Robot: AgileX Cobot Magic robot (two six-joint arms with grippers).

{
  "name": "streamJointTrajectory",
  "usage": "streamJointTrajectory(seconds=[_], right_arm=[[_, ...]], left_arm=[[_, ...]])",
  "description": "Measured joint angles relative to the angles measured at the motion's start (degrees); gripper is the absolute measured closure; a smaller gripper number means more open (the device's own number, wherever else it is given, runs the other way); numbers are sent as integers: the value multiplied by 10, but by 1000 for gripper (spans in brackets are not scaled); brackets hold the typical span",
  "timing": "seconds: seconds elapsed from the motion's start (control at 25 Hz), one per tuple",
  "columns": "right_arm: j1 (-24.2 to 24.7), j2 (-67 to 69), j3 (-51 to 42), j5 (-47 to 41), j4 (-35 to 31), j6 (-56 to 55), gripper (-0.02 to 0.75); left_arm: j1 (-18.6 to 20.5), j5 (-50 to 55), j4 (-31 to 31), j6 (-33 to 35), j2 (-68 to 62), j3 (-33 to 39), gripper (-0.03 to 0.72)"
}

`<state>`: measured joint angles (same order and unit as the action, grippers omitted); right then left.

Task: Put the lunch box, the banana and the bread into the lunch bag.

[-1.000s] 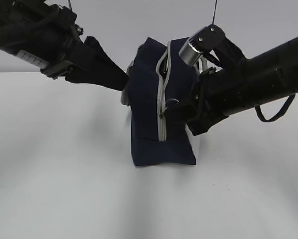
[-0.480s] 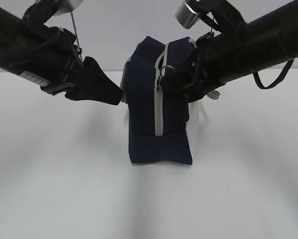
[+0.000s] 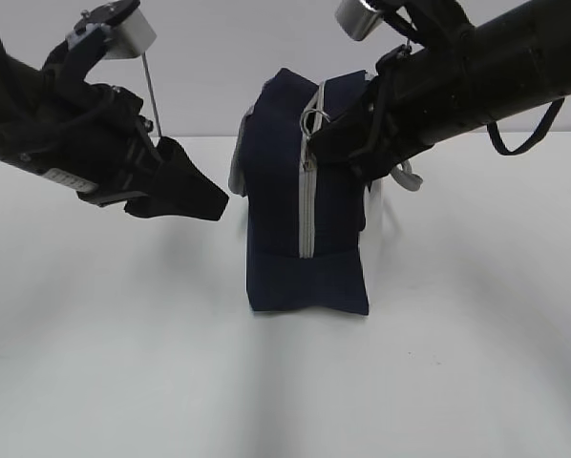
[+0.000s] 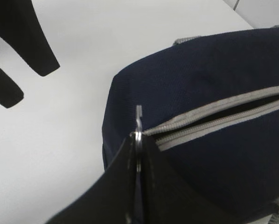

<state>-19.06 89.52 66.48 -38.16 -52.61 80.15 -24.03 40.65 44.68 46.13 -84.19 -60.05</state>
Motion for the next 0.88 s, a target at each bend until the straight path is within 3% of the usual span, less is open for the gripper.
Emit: streamJointTrajectory(seconds=[0.68,0.8,0.88], right_arm=[[0,0,0,0,1,0,754],[0,0,0,0,1,0,754],[0,0,0,0,1,0,754]], left_arm=[[0,-3,7,15,4,1,365],[0,-3,29,55,3,5,343],[0,-2,52,97,-4,11,288]])
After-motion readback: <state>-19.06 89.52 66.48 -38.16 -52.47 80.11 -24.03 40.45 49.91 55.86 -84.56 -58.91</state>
